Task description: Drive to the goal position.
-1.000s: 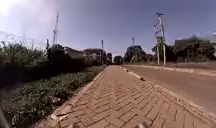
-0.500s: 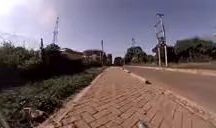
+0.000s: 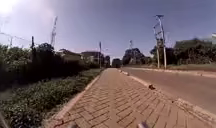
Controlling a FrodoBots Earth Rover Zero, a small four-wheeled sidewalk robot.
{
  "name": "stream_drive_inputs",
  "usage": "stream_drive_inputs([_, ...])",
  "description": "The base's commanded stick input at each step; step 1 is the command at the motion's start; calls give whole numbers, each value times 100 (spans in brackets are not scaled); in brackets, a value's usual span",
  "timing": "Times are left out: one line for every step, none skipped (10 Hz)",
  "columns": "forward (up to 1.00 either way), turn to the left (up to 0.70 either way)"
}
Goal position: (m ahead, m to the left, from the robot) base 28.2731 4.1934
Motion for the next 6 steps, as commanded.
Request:
stream_drive_inputs([100,0])
stream_drive_inputs([100,0])
stream_drive_inputs([100,0])
stream_drive_inputs([100,0])
stream_drive_inputs([100,0])
stream_drive_inputs([100,-23])
